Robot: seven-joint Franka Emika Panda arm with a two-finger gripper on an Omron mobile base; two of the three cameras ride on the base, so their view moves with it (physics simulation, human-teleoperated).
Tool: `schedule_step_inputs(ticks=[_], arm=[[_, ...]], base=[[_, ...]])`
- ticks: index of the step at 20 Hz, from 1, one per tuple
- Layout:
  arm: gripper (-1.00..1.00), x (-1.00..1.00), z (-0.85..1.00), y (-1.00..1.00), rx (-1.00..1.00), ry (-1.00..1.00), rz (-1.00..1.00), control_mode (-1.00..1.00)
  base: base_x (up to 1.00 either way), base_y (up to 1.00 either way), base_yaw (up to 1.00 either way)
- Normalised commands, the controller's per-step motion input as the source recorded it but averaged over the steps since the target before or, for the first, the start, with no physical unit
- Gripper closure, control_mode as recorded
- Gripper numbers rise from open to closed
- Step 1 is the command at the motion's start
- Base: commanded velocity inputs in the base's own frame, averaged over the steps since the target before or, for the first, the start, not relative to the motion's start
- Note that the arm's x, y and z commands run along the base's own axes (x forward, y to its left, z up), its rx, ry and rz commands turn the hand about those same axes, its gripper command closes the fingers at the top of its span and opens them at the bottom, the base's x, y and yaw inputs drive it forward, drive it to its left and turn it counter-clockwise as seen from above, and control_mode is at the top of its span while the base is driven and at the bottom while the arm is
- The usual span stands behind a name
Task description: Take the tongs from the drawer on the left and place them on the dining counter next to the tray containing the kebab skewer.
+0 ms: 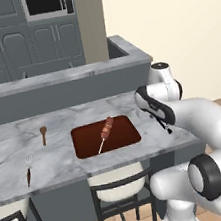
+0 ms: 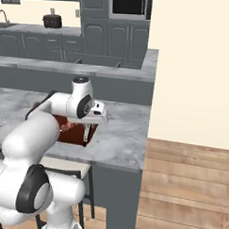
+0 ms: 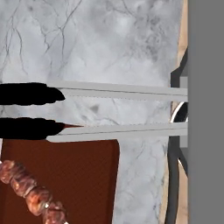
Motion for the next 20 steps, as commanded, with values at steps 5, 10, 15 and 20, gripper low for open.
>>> schedule_step_inputs(ticks=[5,10,15,20], arm=[[1.00,0.40,-0.40,-0.03,0.00,0.00,0.00,-1.00],[1.00,0.45,-0.41,-0.02,0.00,0.00,0.00,-1.00],[1.00,0.42,-0.39,-0.14,0.00,0.00,0.00,-1.00],[1.00,0.37,-0.33,-0.19,0.00,0.00,0.00,-1.00]], base=[[0.00,0.00,0.00],[0.00,0.00,0.00],[0.00,0.00,0.00],[0.00,0.00,0.00]])
